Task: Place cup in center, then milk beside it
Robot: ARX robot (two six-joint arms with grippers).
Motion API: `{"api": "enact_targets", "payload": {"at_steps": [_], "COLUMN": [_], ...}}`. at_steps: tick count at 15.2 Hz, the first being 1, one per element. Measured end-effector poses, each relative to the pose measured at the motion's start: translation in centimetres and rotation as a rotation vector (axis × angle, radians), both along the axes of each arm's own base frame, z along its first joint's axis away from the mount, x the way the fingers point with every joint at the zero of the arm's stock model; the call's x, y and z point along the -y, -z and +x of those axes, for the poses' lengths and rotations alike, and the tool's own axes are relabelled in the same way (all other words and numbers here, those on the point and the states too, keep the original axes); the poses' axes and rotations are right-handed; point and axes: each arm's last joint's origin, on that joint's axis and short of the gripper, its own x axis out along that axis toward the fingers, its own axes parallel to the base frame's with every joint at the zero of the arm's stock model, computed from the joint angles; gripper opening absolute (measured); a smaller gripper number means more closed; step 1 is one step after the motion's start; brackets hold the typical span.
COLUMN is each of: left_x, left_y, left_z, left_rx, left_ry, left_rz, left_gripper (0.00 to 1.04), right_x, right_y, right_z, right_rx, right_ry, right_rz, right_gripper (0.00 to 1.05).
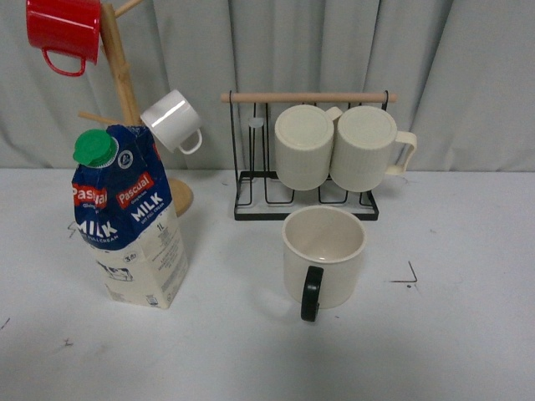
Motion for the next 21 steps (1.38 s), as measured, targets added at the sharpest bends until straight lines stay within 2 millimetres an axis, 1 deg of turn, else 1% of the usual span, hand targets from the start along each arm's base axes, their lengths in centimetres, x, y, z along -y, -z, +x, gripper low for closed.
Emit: {"api": "enact_targets", "payload": {"at_steps": [1, 2, 8, 9, 10, 11, 13, 14, 15, 16, 17, 21], "left_x": [0.0, 0.0, 0.0, 0.0, 0.0, 0.0, 0.0, 0.0, 0.0, 0.0, 0.0, 0.0], "left_y": [0.0, 0.0, 0.0, 0.0, 0.0, 0.0, 0.0, 0.0, 0.0, 0.0, 0.0, 0.0], "left_z": [0.0, 0.0, 0.0, 0.0, 0.0, 0.0, 0.0, 0.0, 0.0, 0.0, 0.0, 0.0], "left_rx": [0.0, 0.0, 0.0, 0.0, 0.0, 0.0, 0.0, 0.0, 0.0, 0.0, 0.0, 0.0], "left_ry": [0.0, -0.001, 0.0, 0.0, 0.0, 0.0, 0.0, 0.0, 0.0, 0.0, 0.0, 0.0], "left_rz": [0.0, 0.0, 0.0, 0.0, 0.0, 0.0, 0.0, 0.0, 0.0, 0.0, 0.0, 0.0], "left_gripper": [0.98, 0.98, 0.98, 0.98, 0.98, 0.98, 0.98, 0.98, 0.98, 0.98, 0.98, 0.98], "right_x": [0.0, -0.01, -0.02, -0.02, -0.02, -0.01, -0.02, -0.02, -0.01, -0.02, -0.02, -0.02], "right_y": [0.38, 0.43, 0.34, 0.34, 0.34, 0.34, 0.34, 0.34, 0.34, 0.34, 0.34, 0.34], "right_z": [-0.37, -1.02, -1.08, -1.08, -1.08, -1.08, -1.08, -1.08, -1.08, -1.08, -1.08, -1.08], "right_rx": [-0.036, -0.023, -0.011, -0.011, -0.011, -0.011, -0.011, -0.011, -0.011, -0.011, -0.011, -0.011], "right_ry": [0.0, -0.003, -0.003, -0.003, -0.003, -0.003, -0.003, -0.003, -0.003, -0.003, -0.003, -0.003], "right_rz": [0.001, 0.0, 0.0, 0.0, 0.0, 0.0, 0.0, 0.0, 0.0, 0.0, 0.0, 0.0], "right_gripper": [0.02, 0.02, 0.02, 0.13, 0.2, 0.31, 0.6, 0.71, 0.85, 0.96, 0.99, 0.98]}}
